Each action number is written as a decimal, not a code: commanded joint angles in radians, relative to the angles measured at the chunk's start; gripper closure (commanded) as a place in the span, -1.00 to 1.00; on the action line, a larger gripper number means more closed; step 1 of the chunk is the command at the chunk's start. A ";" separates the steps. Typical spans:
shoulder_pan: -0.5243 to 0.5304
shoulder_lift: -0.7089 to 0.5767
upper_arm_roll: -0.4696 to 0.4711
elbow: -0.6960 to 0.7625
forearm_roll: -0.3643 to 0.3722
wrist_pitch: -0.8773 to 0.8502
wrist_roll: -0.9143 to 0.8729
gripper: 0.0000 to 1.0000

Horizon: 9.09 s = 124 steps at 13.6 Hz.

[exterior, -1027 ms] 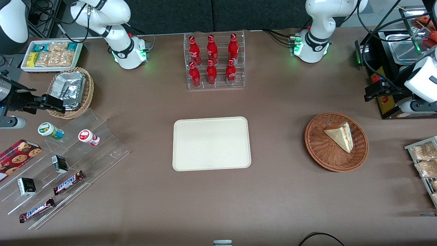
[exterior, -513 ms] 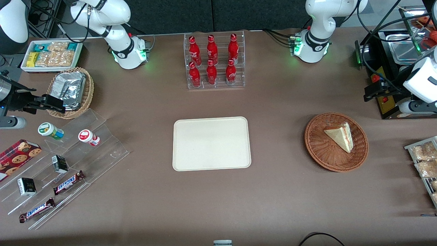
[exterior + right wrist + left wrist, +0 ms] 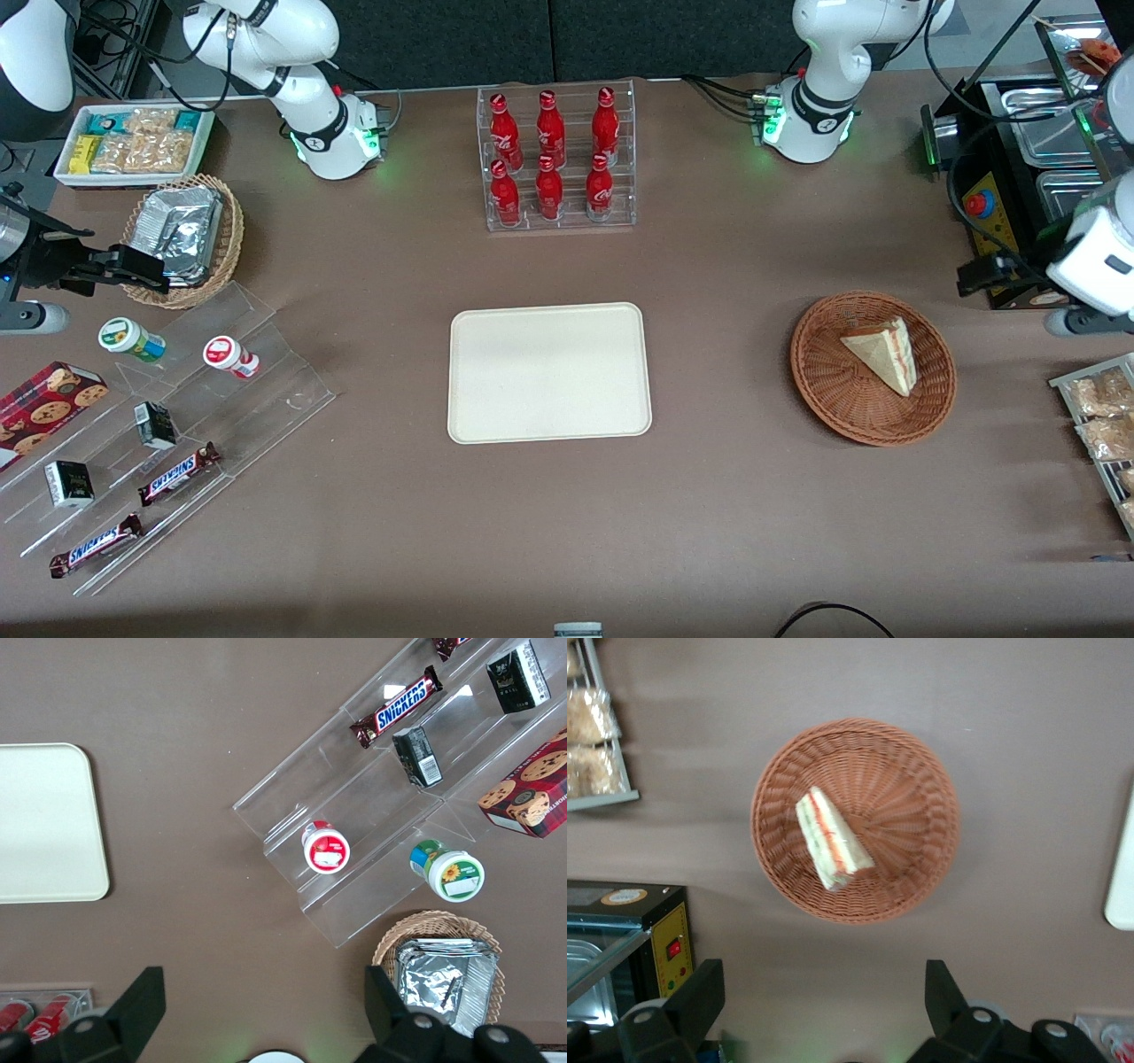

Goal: Place sandwich from basket to tray
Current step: 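Move the left gripper down over the wrapped sandwich in the basket, then close the left gripper on the wrapped sandwich's edge, then lift the sandwich and carry it toward the cream tray, then lower the held sandwich onto the cream tray, then open the left gripper and release the sandwich on the tray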

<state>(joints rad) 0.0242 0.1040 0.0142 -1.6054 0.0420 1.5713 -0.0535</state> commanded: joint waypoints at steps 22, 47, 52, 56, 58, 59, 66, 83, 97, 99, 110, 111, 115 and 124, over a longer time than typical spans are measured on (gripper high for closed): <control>0.023 -0.109 -0.007 -0.788 -0.044 0.877 -0.644 -1.00; 0.020 0.057 0.000 -0.808 -0.030 1.063 -0.648 0.47; 0.019 0.045 -0.002 -0.795 -0.028 1.059 -0.672 0.70; 0.007 -0.036 -0.013 -0.725 -0.025 0.895 -0.672 0.71; 0.005 -0.078 -0.065 -0.606 -0.022 0.665 -0.683 0.71; 0.005 -0.087 -0.085 -0.538 -0.005 0.564 -0.683 0.71; 0.003 -0.038 -0.439 -0.205 0.015 0.228 -0.689 0.71; -0.297 0.623 -0.735 0.214 0.421 0.343 -1.054 0.71; -0.421 0.767 -0.614 0.257 0.504 0.454 -1.129 0.58; -0.421 0.775 -0.614 0.257 0.504 0.458 -1.129 0.44; -0.397 0.668 -0.619 0.400 0.489 0.207 -1.132 -0.98; -0.385 0.624 -0.619 0.400 0.474 0.169 -1.140 -0.98; -0.313 0.487 -0.617 0.398 0.450 0.044 -1.155 -0.99; -0.102 0.223 -0.544 0.395 0.222 -0.187 -0.871 -0.99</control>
<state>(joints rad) -0.0928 0.4012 -0.5875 -1.1759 0.3225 1.4198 -1.0235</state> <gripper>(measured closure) 0.004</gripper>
